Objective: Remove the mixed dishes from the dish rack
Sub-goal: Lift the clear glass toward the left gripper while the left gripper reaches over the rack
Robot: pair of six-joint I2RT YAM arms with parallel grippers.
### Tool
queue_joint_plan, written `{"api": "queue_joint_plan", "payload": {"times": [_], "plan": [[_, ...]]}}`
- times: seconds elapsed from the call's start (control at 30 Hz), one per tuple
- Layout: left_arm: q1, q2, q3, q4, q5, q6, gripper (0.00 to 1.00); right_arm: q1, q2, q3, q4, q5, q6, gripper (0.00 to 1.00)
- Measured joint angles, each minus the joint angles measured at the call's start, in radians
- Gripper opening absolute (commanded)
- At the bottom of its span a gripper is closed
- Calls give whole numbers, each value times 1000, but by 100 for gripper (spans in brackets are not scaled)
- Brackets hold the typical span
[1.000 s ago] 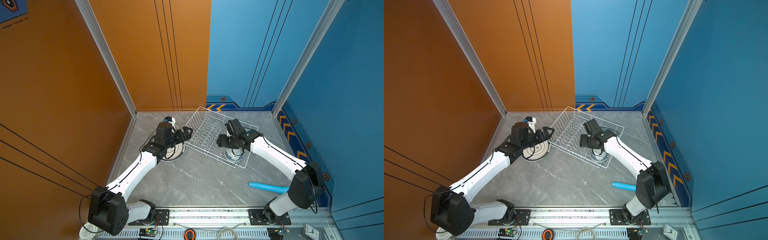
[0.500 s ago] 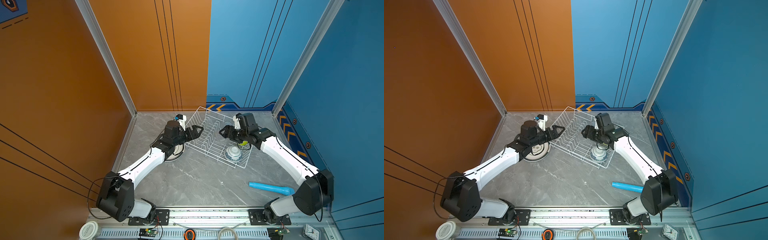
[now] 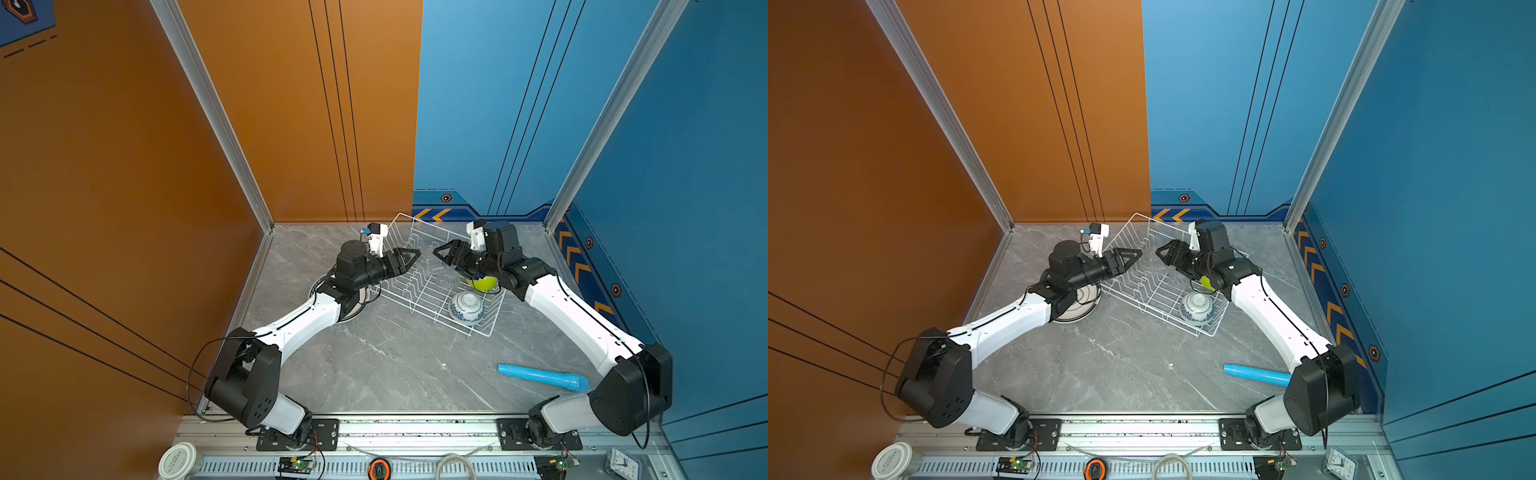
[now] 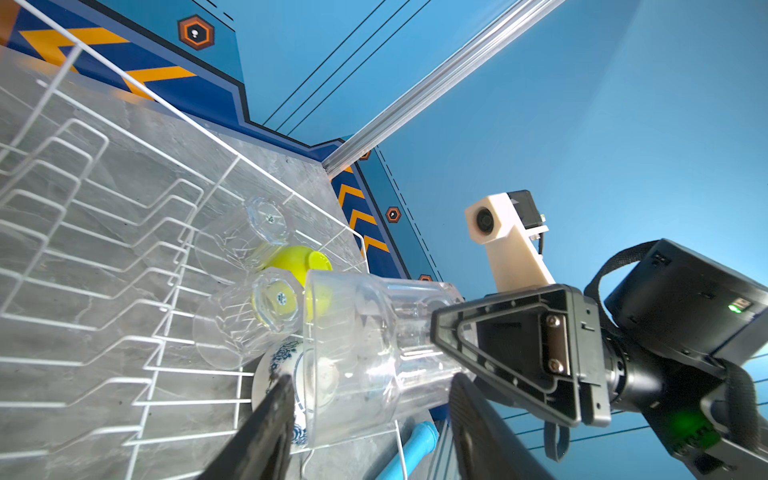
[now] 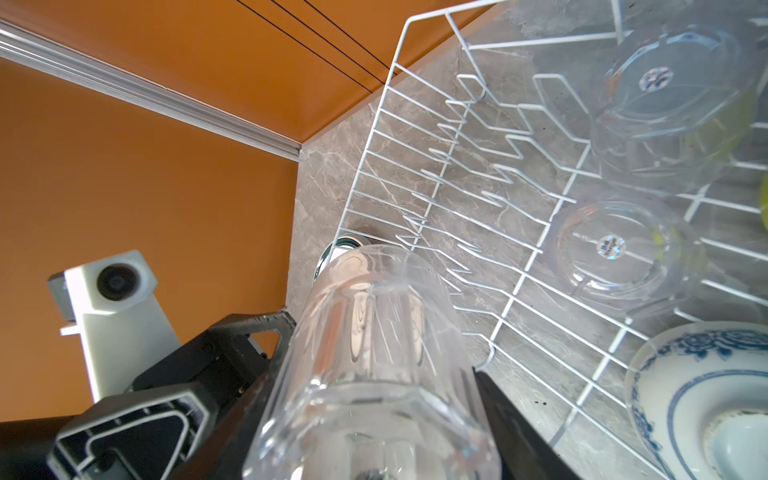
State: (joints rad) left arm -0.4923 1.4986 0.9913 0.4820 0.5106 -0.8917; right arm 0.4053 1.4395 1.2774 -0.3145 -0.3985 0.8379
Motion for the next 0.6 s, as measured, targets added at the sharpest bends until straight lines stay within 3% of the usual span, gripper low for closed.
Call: {"api": "queue_joint_plan", "payload": {"times": [0.27,0.6], "plan": [[-13,8,0,59,31,-23,50,-12,-3,-8,54,-36,35,40],[-13,35,0,85,53,-56,53,-29,-3,-14,75,-47,55,37]]}}
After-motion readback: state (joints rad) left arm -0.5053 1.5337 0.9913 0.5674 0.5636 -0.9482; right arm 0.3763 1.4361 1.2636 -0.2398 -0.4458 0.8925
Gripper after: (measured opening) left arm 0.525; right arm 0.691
